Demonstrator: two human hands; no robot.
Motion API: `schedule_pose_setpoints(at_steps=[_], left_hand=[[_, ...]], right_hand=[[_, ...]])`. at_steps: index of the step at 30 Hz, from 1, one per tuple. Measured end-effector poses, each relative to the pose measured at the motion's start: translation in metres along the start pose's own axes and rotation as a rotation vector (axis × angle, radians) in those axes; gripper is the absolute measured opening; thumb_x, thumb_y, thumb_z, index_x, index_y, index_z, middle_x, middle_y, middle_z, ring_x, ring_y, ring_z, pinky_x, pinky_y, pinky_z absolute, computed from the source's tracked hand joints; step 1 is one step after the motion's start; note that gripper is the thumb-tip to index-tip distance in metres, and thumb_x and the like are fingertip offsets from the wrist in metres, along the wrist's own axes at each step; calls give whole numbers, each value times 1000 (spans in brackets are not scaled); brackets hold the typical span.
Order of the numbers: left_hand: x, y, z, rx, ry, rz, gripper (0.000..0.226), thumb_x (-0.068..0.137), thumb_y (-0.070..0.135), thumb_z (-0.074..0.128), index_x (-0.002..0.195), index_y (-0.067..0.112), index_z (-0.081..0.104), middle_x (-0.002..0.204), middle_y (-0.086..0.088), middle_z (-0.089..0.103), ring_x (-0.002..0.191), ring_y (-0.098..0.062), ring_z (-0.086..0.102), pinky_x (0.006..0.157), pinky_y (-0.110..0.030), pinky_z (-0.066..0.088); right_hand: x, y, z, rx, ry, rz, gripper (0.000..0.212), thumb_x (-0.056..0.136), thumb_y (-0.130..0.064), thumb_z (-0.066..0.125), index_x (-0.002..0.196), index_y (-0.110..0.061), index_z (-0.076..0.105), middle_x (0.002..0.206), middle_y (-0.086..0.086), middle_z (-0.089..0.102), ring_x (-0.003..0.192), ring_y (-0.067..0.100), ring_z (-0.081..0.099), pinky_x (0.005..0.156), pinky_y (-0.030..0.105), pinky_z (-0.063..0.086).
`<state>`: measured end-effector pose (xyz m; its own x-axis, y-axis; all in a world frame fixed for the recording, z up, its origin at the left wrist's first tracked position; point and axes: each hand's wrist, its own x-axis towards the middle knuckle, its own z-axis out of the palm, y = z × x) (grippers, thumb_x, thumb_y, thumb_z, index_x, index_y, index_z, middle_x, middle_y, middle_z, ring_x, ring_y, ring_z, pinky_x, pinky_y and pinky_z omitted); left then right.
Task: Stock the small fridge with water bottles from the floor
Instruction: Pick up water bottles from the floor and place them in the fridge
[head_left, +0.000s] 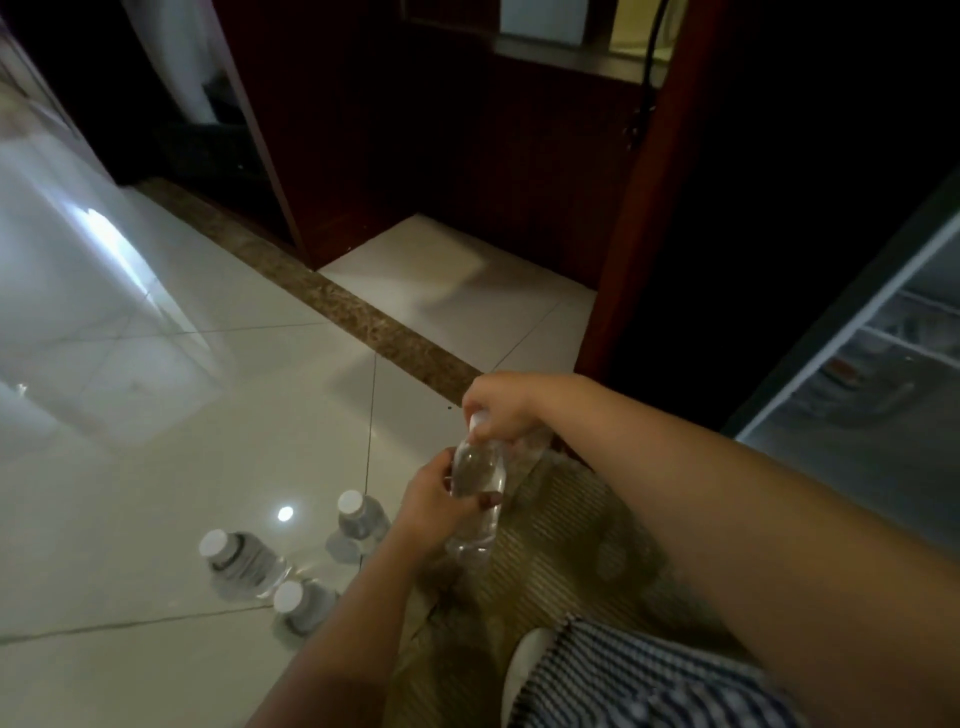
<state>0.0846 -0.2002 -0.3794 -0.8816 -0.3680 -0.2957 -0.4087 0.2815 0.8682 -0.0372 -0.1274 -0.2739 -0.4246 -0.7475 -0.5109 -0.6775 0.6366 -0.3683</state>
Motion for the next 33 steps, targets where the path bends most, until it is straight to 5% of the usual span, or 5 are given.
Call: schedule_pose_setpoints(at_steps=[7, 13, 25, 28, 33], left_hand=[[-11, 70, 20, -28, -13, 153, 51, 73, 29, 77, 119, 23, 55, 108, 5, 64, 100, -14, 60, 82, -27, 53], [-24, 144, 35, 73, -132, 350, 35, 73, 25, 78, 103, 22, 61, 89, 11, 65, 83, -5, 61, 69, -14, 46], [-54, 259, 134, 187, -464, 509, 51, 75, 24, 77, 121, 22, 56, 101, 10, 63, 104, -11, 61, 90, -26, 48], [-42, 270, 171, 240, -526, 511, 66, 72, 26, 79, 131, 19, 51, 117, 4, 63, 114, -15, 57, 99, -32, 48], [-22, 277, 237, 257, -613, 458, 68, 80, 19, 73, 140, 21, 41, 139, 1, 47, 127, -14, 43, 89, -17, 44]], right_hand=[[-77, 32, -33, 1, 306, -53, 32, 91, -39, 55, 109, -13, 58, 103, 3, 58, 85, 18, 58, 74, 32, 47], [-155, 66, -57, 267, 464, -22, 36, 85, -41, 63, 95, -7, 60, 87, 5, 60, 68, 12, 59, 49, 20, 50], [-295, 150, -43, 153, 870, 89, 29, 84, -41, 64, 70, -24, 46, 65, -6, 50, 57, 7, 46, 53, 17, 35], [-307, 176, -34, 89, 874, 187, 30, 87, -43, 59, 87, -14, 49, 81, 3, 57, 72, 18, 55, 65, 32, 44], [-314, 227, -18, 147, 884, 315, 34, 88, -41, 58, 101, -10, 50, 89, 2, 57, 86, 22, 58, 70, 28, 39]])
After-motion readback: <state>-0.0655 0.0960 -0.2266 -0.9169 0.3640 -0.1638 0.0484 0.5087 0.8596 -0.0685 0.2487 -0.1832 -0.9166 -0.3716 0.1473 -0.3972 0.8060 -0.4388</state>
